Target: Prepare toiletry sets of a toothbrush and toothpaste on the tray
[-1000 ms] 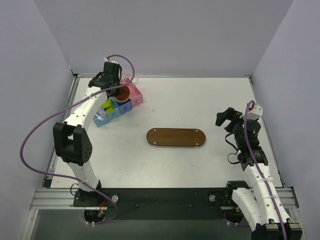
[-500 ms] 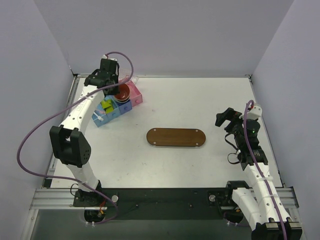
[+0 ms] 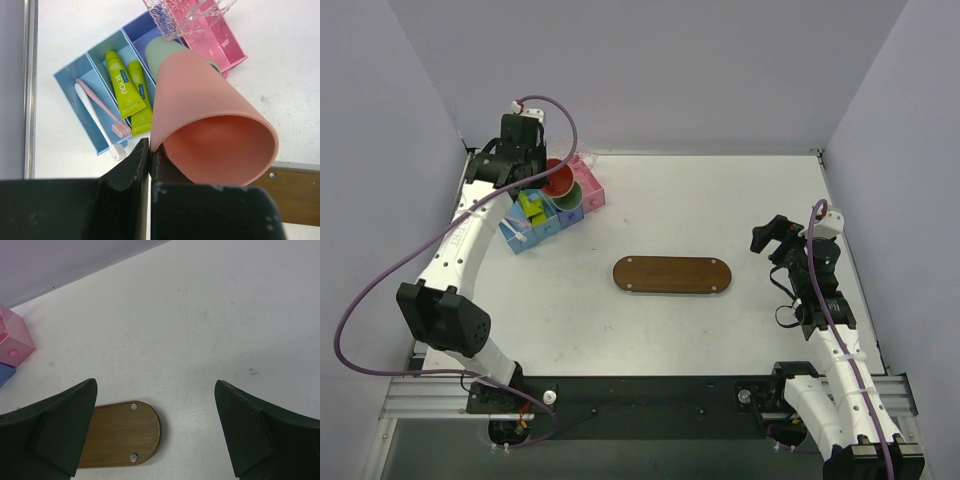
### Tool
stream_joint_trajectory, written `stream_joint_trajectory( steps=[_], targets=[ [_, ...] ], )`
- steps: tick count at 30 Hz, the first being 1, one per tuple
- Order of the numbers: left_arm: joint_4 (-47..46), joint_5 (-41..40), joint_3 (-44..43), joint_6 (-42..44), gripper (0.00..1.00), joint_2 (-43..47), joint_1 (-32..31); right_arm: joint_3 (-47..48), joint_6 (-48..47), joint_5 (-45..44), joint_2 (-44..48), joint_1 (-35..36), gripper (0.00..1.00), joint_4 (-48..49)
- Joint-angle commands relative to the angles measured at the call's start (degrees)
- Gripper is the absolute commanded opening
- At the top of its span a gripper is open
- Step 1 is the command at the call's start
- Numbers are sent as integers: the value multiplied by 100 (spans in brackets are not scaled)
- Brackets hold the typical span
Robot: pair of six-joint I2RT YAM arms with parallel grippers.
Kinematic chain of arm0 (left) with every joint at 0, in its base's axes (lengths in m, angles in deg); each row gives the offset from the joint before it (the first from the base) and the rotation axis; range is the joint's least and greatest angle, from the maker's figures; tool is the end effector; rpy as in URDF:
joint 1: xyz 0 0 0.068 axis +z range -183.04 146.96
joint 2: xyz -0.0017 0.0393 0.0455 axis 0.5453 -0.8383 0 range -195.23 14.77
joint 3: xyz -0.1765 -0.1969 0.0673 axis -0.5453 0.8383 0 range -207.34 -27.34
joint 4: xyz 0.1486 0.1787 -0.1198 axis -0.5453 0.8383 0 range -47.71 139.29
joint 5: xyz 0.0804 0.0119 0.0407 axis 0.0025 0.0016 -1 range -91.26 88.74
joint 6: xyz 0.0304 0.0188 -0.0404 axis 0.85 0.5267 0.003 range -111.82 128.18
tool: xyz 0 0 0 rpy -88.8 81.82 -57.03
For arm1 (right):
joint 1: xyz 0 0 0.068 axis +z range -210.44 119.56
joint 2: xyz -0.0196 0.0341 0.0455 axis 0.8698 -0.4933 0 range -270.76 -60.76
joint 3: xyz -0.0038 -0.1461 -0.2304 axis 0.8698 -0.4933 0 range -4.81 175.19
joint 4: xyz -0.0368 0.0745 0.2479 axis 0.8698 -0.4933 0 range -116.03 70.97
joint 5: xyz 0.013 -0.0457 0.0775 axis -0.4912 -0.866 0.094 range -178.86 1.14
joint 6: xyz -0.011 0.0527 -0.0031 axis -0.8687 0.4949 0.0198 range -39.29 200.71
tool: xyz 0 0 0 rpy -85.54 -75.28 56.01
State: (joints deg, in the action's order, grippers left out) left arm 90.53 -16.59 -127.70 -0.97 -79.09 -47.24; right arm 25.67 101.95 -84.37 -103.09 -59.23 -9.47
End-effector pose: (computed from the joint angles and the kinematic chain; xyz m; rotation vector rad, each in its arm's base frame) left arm 0.3467 -0.0781 0.3921 -0.0367 2.2696 0.0933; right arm 0.1862 0.0067 0.2953 0.2216 1.6075 0.3656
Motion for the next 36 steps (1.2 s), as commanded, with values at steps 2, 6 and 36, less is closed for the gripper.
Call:
stream_joint_trajectory(
  steps=[2, 6, 36],
  targets=[
    [35, 30, 77, 132, 0, 588, -109, 344, 47, -10, -48, 19, 96, 72],
    [132, 293, 60, 220, 0, 764, -258, 450, 12, -18, -83, 19, 94, -59],
    [-518, 1058, 543, -87, 0, -378, -2852, 2489, 557, -1239, -1936, 4263, 61, -1475]
  ],
)
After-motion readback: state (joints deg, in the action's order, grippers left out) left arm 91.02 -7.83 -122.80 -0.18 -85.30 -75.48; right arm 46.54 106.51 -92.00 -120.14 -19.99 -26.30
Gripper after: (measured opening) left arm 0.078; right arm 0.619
